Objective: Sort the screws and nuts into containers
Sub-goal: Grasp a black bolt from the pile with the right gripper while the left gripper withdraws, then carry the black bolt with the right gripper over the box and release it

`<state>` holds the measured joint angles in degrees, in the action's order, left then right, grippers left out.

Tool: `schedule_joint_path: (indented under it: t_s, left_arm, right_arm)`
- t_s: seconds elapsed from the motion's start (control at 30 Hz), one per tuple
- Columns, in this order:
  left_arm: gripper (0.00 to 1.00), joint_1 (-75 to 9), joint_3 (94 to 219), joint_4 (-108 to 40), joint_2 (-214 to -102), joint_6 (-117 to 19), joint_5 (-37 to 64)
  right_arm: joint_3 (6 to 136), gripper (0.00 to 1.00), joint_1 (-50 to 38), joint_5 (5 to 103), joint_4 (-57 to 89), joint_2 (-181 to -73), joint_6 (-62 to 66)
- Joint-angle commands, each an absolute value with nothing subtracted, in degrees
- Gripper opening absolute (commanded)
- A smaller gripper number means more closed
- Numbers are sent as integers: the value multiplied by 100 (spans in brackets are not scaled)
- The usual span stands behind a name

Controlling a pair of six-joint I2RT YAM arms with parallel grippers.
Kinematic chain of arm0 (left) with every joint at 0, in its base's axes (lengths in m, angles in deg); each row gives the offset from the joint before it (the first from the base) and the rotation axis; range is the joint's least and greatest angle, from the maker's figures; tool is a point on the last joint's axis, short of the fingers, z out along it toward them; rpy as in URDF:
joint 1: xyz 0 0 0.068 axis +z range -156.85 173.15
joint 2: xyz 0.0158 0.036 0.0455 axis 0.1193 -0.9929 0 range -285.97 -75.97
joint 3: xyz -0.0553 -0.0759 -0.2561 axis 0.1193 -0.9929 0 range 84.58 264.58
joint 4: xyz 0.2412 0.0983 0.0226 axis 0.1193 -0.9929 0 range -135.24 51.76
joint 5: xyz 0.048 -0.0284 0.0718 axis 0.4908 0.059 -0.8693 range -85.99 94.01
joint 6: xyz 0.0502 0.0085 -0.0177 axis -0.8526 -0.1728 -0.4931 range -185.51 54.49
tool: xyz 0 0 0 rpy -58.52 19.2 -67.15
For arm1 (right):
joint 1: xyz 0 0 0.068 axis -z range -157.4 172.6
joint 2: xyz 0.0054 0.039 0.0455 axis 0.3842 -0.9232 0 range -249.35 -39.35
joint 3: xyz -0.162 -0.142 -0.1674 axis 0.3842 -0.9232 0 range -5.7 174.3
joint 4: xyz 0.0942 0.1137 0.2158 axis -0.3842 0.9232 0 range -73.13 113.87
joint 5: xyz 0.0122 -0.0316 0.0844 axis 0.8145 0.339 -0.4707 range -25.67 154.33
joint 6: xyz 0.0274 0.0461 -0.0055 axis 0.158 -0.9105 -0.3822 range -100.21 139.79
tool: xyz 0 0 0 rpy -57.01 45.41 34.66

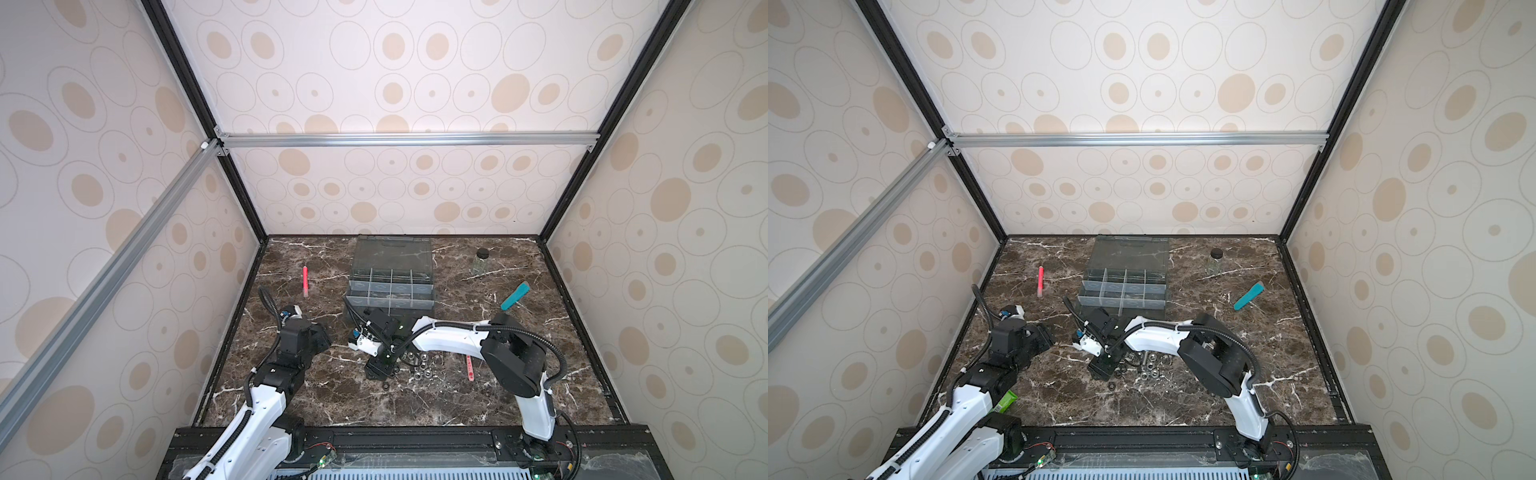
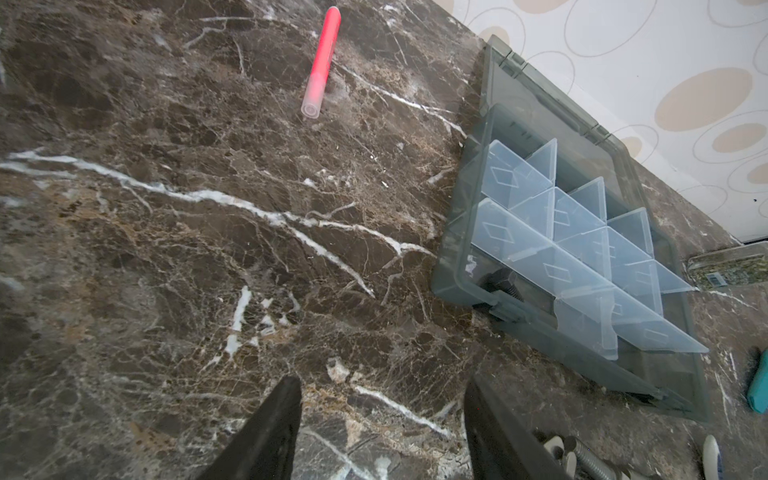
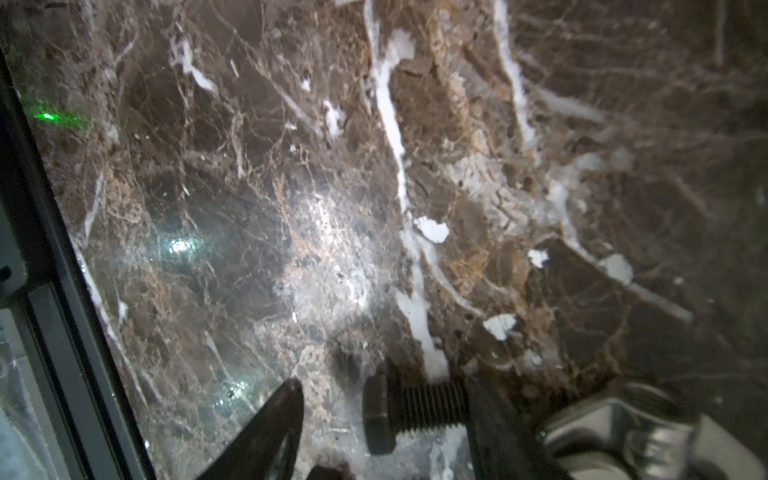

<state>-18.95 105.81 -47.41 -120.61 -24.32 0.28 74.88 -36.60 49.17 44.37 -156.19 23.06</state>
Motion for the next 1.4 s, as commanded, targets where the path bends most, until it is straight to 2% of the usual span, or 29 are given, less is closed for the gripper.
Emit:
schedule_joint_path:
  t_s: [0.0, 0.1, 0.43, 0.63, 1.0, 1.37]
  left_arm:
    - [63, -1835, 10543, -4713, -11983, -2314, 100]
    - [63, -1819, 10498, -4662, -11969, -2271, 144]
    - [63, -1793, 10418, -4691, -11868, -2235, 171]
    - [63, -1784, 10400, -4693, -11868, -2235, 190]
    - [63, -1771, 10287, -4679, -11780, -2200, 221]
    - [63, -1766, 10192, -4550, -11767, -2224, 382]
  right_arm:
    - [7576, 62, -3710, 5183, 4609, -15764, 2418]
    - [7589, 60, -3729, 5309, 4614, -15809, 2423]
    - [7481, 43, -3805, 5501, 4576, -15855, 2455]
    - [7468, 37, -3822, 5476, 4526, -15866, 2394]
    - [7519, 35, -3821, 5308, 4394, -15706, 2266]
    - [8619, 34, -3309, 5364, 4517, -15668, 2214]
